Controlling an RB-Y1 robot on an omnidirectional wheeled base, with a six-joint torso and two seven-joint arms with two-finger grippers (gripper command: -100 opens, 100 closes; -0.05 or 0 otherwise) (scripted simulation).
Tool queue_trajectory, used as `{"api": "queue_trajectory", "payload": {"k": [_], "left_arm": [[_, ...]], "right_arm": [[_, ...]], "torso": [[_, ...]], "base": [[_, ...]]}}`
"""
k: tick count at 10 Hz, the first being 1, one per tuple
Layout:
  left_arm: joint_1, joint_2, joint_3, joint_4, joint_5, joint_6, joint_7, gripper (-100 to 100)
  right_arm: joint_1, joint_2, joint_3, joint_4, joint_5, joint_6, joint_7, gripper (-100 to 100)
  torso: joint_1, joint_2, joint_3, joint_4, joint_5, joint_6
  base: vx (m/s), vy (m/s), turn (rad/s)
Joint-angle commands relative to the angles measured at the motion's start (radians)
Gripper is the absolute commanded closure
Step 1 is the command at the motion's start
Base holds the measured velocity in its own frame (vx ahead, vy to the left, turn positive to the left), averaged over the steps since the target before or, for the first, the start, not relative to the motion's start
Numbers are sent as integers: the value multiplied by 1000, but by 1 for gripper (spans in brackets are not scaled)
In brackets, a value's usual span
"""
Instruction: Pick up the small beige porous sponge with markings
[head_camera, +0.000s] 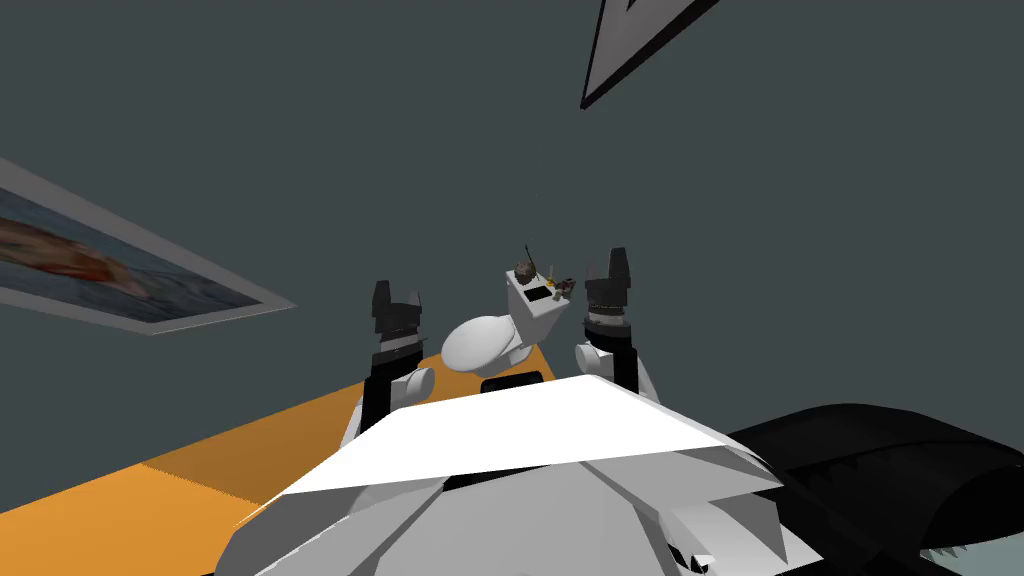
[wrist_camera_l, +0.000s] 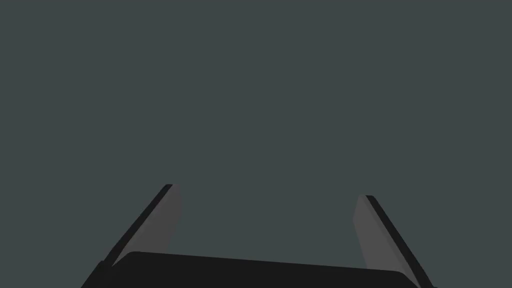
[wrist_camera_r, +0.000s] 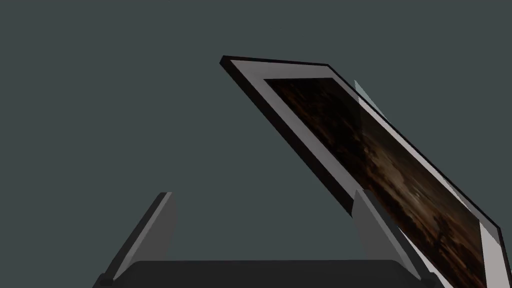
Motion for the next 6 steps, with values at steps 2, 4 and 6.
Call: {"api": "queue_trajectory", "payload": {"k": [2,4,6], "left_arm": [[0,0,0,0,0,0,0,0],[0,0,0,0,0,0,0,0],[0,0,0,0,0,0,0,0]], "right_arm": [[-5,-69,17,28,19,-11,10,-100],[-12,-133,42,70,47,-27,23,-100],[-16,-181,57,97,64,-36,32,-100]], "torso": [[0,1,1,0,0,0],[1,5,3,1,0,-1],[0,9,5,2,0,-1]], "base": [[-45,4,122],[-98,7,227],[-118,1,156]]}}
